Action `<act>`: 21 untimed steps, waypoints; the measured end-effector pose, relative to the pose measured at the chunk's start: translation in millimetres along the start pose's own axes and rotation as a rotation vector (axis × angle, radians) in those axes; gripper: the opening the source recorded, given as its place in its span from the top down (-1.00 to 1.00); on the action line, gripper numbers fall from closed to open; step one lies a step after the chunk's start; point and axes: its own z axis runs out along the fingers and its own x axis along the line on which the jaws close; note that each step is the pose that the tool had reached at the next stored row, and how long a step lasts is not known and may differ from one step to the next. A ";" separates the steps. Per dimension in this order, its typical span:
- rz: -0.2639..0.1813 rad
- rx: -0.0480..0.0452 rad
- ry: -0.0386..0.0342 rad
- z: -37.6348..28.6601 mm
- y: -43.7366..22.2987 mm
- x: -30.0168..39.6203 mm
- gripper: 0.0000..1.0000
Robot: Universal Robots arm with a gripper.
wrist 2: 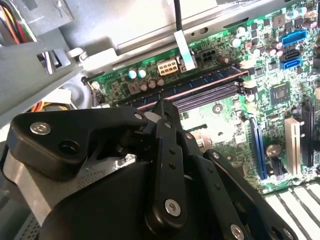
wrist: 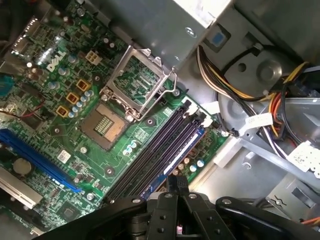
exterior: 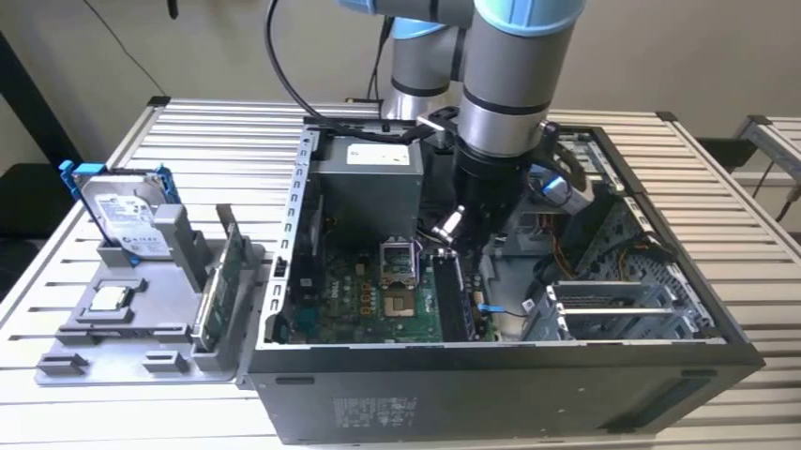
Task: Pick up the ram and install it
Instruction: 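Press down the ram until it locks into place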
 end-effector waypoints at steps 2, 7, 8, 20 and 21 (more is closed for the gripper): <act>-0.013 -0.0084 0.0104 0.0 0.0 0.0 0.79; -0.072 -0.0113 0.0111 0.2 0.0 -0.1 0.79; -0.087 -0.0113 0.0106 0.2 0.0 -0.1 0.79; -0.259 -0.0114 0.0024 2.4 0.1 0.1 0.79; -0.277 -0.0112 0.0015 2.6 0.1 0.1 0.79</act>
